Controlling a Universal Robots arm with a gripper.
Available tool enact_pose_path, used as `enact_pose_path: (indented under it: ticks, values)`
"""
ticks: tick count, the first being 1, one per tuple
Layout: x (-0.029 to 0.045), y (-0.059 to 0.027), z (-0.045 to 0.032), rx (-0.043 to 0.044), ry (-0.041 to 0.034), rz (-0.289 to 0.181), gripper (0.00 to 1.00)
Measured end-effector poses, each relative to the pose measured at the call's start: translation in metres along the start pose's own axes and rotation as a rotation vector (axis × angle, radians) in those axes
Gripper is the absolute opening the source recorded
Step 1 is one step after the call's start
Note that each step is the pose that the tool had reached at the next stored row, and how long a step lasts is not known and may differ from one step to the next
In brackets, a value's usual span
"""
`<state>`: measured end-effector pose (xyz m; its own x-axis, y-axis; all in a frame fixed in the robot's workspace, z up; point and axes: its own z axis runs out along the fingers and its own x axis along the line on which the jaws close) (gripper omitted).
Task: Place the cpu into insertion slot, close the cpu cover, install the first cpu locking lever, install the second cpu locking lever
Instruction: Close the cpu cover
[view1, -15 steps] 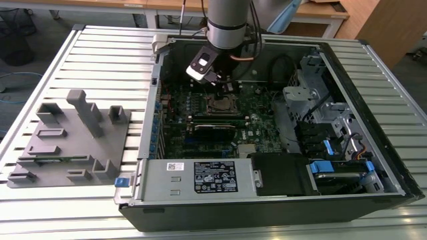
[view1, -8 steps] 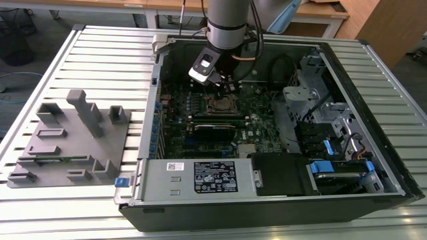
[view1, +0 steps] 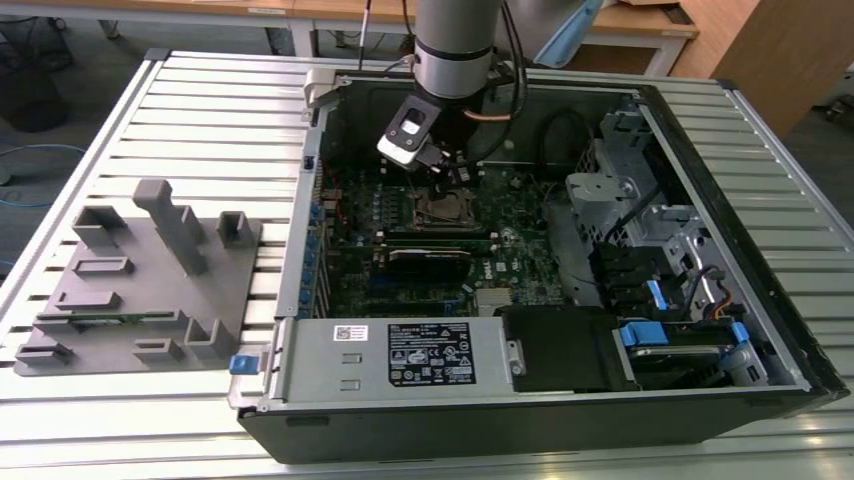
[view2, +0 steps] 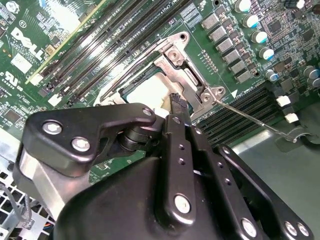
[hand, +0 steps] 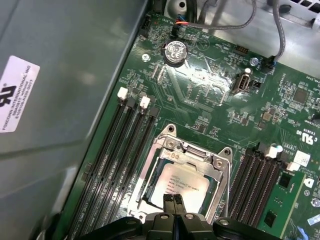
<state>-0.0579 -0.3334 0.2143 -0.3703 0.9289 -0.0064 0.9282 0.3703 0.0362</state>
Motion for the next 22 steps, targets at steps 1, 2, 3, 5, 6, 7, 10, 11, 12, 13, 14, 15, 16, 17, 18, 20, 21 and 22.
enact_pose_path:
  ticks: [1, 2, 3, 5, 6, 7, 10, 11, 12, 13, 14, 15, 16, 17, 18, 20, 21, 22]
  values:
    - [0.0000, 0.0000, 0.0000, 0.0000, 0.0004, -0.011, 0.11]
    - [0.0000, 0.0000, 0.0000, -0.0002, 0.0009, -0.025, 0.11]
    - [0.0000, 0.0000, 0.0000, -0.0004, 0.0014, -0.041, 0.11]
    - [0.0000, 0.0000, 0.0000, -0.0009, 0.0027, -0.079, 0.11]
    - [0.0000, 0.0000, 0.0000, -0.0011, 0.0033, -0.097, 0.11]
    - [0.0000, 0.0000, 0.0001, -0.0013, 0.0039, -0.115, 0.11]
    - [0.0000, 0.0000, 0.0001, -0.0020, 0.0057, -0.170, 0.11]
    - [0.0000, 0.0000, 0.0001, -0.0021, 0.0064, -0.187, 0.11]
    - [0.0000, 0.0000, 0.0001, -0.0022, 0.0069, -0.202, 0.11]
    - [0.0000, 0.0000, 0.0001, -0.0023, 0.0070, -0.206, 0.11]
    - [0.0000, 0.0000, 0.0001, -0.0023, 0.0071, -0.207, 0.11]
    - [0.0000, 0.0000, 0.0001, -0.0022, 0.0071, -0.207, 0.11]
    - [0.0000, 0.0000, 0.0001, -0.0023, 0.0071, -0.207, 0.11]
    - [0.0000, 0.0000, 0.0001, -0.0023, 0.0071, -0.207, 0.11]
    - [0.0000, 0.0000, 0.0001, -0.0022, 0.0071, -0.207, 0.11]
    - [0.0000, 0.0000, 0.0001, -0.0022, 0.0071, -0.207, 0.11]
    - [0.0000, 0.0000, 0.0001, -0.0023, 0.0072, -0.209, 0.11]
    - [0.0000, 0.0000, 0.0001, -0.0023, 0.0074, -0.216, 0.11]
